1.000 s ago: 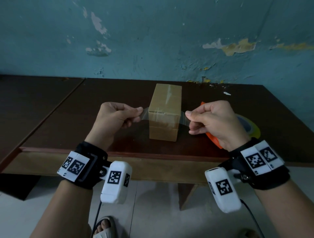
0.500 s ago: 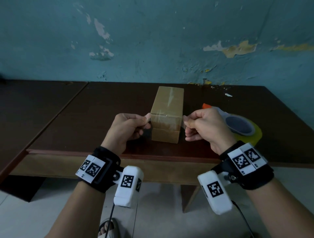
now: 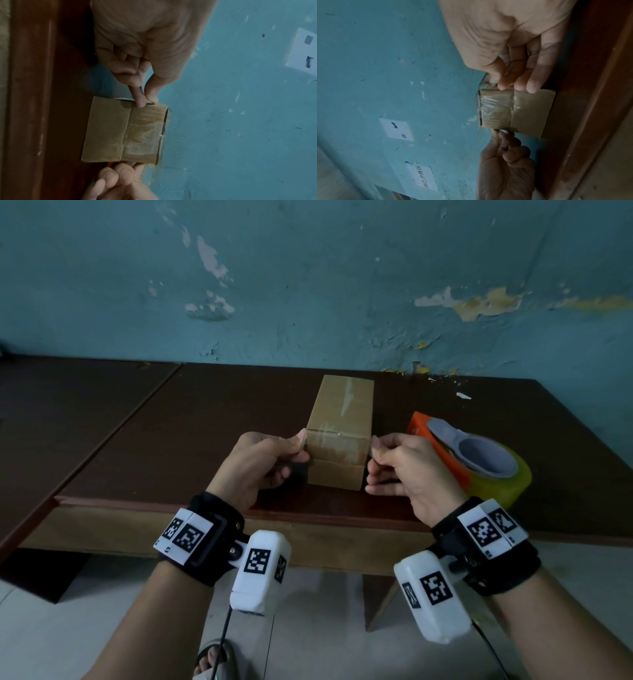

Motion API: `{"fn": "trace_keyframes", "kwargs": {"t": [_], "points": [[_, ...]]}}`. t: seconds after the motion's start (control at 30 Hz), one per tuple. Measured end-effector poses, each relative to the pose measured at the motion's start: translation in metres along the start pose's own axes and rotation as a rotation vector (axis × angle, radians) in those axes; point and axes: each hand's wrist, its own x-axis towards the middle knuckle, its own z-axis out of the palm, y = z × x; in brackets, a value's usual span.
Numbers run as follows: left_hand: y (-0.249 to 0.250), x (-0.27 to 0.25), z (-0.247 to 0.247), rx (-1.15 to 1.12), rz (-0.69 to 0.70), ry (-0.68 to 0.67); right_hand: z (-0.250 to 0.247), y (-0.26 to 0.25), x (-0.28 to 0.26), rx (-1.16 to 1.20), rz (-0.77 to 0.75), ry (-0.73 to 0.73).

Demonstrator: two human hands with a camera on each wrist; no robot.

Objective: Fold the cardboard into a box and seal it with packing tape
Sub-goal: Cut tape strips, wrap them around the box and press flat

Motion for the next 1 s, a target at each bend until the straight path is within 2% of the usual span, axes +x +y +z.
{"fn": "trace_keyframes", "kwargs": {"t": [0.17, 0.37, 0.67, 0.77, 1.0], "points": [[0.002, -0.001, -0.003, 0.046, -0.008, -0.018, -0.001, 0.003, -0.001, -0.065, 0.044, -0.063], [0.000, 0.000, -0.001, 0.169, 0.007, 0.014, -0.001, 0.009, -0.001, -0.203, 0.023, -0.070], [0.003, -0.002, -0.008, 0.382, -0.036, -0.091, 0.003, 0.020, 0.002, -0.497, -0.208, 0.041], [0.001, -0.001, -0.012, 0.367, 0.003, -0.129, 0.005, 0.020, 0.004, -0.543, -0.226, 0.043], [-0.002, 0.002, -0.013, 0.234, 0.087, -0.053, 0.003, 0.020, 0.004, -0.578, -0.269, 0.044]]}}
